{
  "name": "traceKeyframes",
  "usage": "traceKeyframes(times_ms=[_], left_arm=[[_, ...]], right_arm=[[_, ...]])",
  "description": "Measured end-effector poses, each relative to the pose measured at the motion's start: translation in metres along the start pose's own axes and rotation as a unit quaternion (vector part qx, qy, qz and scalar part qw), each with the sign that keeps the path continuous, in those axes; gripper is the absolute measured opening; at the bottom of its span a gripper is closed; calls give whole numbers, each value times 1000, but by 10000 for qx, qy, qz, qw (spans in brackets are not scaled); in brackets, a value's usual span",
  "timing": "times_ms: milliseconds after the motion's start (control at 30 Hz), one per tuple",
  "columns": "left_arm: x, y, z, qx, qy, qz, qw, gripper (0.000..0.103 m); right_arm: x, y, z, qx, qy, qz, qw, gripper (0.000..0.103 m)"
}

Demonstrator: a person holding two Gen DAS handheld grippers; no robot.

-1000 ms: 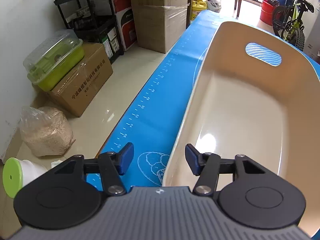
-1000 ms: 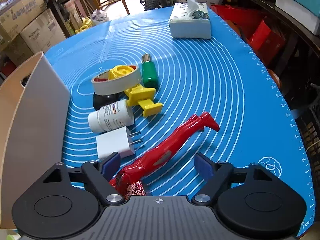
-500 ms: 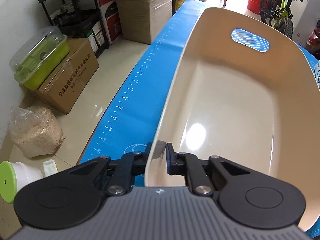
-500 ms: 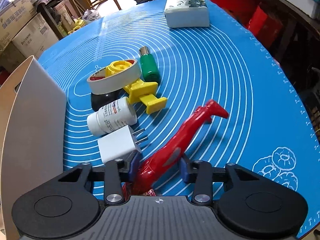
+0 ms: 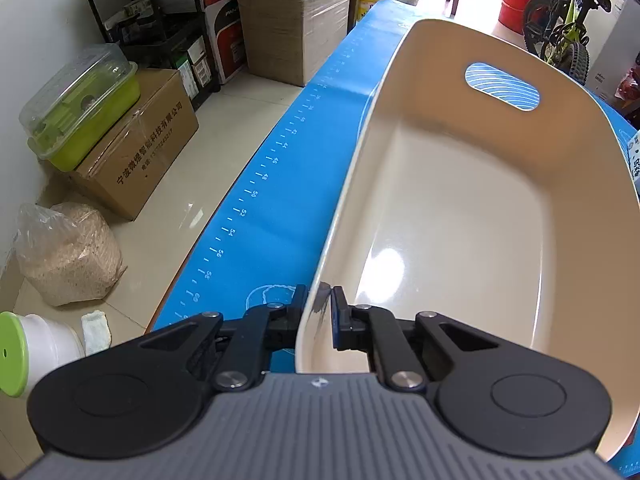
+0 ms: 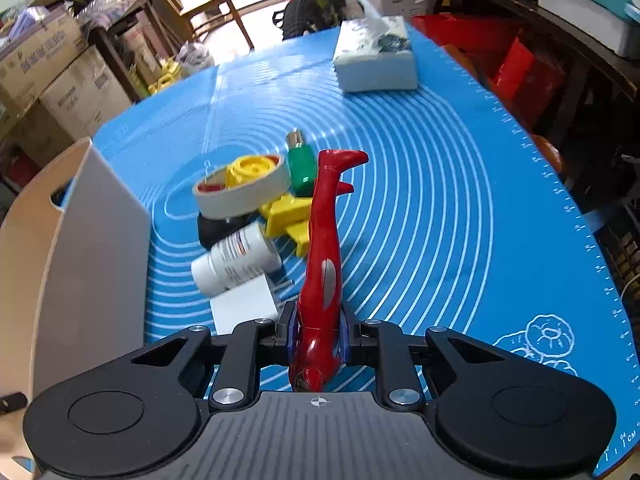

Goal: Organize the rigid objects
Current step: 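Carry the red figure into the basket and open the right gripper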

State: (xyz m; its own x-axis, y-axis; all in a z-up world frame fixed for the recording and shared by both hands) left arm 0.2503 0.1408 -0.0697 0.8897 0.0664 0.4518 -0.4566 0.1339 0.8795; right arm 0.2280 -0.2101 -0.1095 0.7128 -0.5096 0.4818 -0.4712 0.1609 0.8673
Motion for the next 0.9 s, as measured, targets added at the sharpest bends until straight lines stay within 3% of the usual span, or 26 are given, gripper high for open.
traceKeyframes(times_ms=[233,433,633,900], left_arm=[[-1,-1,1,13,-4,-44,10000,13],[-1,-2,2,18,-45,-87,10000,13],[-2,-3,2,-16,-42,-91,9999,12],[-2,-2,3,-28,-77,-60,9999,11]], right_arm=[[14,36,-9,221,-34,547,9983,30],[23,77,-34,684,6,1025,9924,30],[24,110,-81,1209,389,1404,9819,30],[7,121,-154,1748,1051,1622,9655,30]])
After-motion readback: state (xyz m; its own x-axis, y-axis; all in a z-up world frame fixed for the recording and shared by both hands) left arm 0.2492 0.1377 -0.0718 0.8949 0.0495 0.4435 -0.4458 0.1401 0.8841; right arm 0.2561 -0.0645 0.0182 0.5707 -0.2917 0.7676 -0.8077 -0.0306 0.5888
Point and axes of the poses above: each gripper's, at about its wrist camera, not at the fingertips, and y roughly against the way its jaws point, z to its right, x to its top, the point moved 5 cm from there along -y, roughly the way its jaws point, and after that the axes turned 10 degrees about -x, right-handed, at the moved point
